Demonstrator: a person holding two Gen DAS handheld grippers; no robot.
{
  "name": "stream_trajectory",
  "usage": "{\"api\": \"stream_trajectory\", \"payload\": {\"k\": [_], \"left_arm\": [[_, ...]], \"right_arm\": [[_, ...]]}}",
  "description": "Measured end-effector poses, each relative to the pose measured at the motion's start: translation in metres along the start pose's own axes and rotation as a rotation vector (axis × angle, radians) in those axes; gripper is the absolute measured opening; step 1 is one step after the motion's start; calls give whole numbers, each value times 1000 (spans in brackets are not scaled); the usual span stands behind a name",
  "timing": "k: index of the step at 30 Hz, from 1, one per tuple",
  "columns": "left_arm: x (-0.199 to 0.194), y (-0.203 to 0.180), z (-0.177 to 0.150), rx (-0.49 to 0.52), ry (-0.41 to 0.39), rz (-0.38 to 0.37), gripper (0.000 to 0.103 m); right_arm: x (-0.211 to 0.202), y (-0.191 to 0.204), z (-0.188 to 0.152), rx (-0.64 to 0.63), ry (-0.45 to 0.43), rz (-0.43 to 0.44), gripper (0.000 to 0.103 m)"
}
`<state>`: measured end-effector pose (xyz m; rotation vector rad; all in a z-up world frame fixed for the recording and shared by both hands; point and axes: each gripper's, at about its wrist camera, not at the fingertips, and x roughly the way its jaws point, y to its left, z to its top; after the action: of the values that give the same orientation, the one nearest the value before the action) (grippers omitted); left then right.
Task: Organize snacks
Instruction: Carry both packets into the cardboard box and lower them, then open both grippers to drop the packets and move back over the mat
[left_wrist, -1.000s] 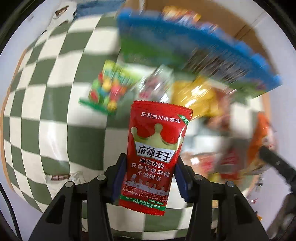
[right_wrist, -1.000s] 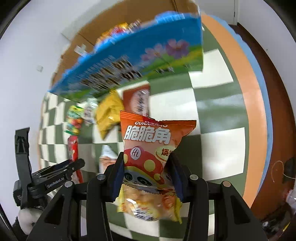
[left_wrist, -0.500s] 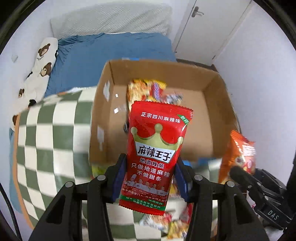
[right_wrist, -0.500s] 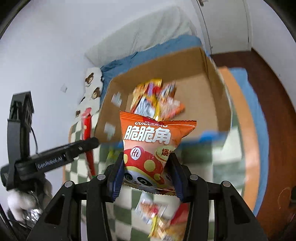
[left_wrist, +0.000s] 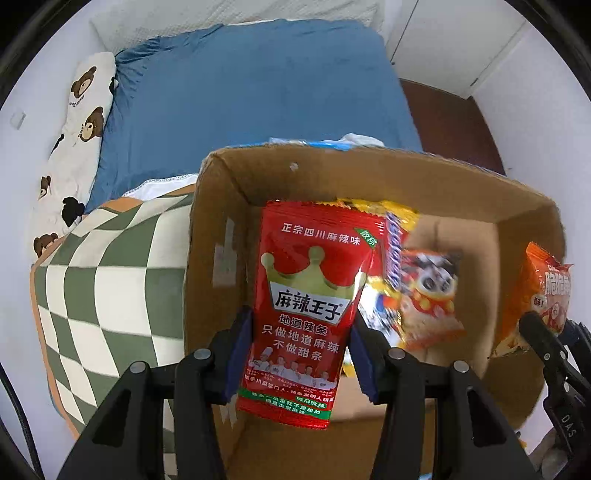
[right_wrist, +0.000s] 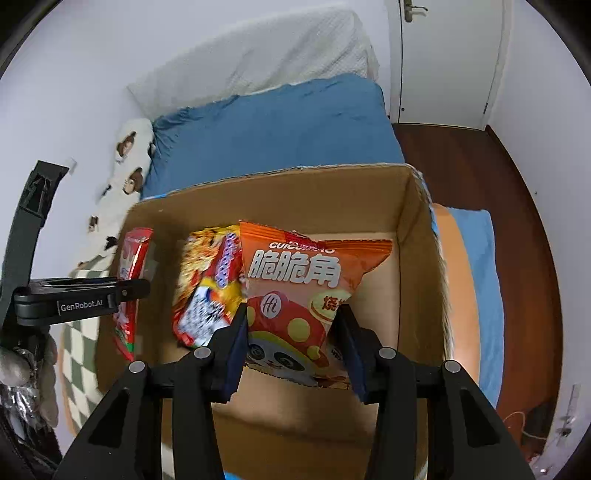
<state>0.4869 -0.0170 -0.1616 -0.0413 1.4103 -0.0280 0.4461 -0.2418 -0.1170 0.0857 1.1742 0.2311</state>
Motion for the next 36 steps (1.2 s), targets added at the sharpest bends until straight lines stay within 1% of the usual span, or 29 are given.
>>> {"api": "stream_trajectory", "payload": {"k": [6,8,9,10,11,12,13,15,18,22,26,29,31,36], "left_arm": [[21,6,18,-6,31,23,49],[27,9,21,-18,40,11,50],[30,10,23,-21,46,0,57],[32,10,24,-22,47,-4,64],[32,11,24,-25,45,-9,68],[32,11,25,-28,40,-19,73],[32,11,25,-30,38,-31,78],[32,9,23,-26,35,-48,85],[27,4,19,-23,22,-36,89],[18,2,11,-38,3,-40,89],[8,1,1,-38,-28,-26,89],[-2,-2,-9,-38,-54,-35,89],[-11,-3,-17,-36,-80,-36,89],[-41,-9,-42,-26,-174,-24,89]], "right_arm": [[37,-2,16,-12,41,-45,48],[46,-4,20,-6,46,-50,49],[49,-6,20,4,51,-46,50],[54,-8,21,21,65,-44,60],[58,-9,21,32,80,-46,70],[61,-9,22,41,85,-49,84],[63,-9,23,45,85,-40,85],[65,-7,25,45,89,-47,87],[67,-3,24,33,96,-57,93],[65,3,23,24,89,-78,93],[55,3,19,30,72,-85,93],[45,1,15,44,64,-79,94],[38,2,10,47,55,-74,94],[16,5,-4,50,24,-68,94]]}}
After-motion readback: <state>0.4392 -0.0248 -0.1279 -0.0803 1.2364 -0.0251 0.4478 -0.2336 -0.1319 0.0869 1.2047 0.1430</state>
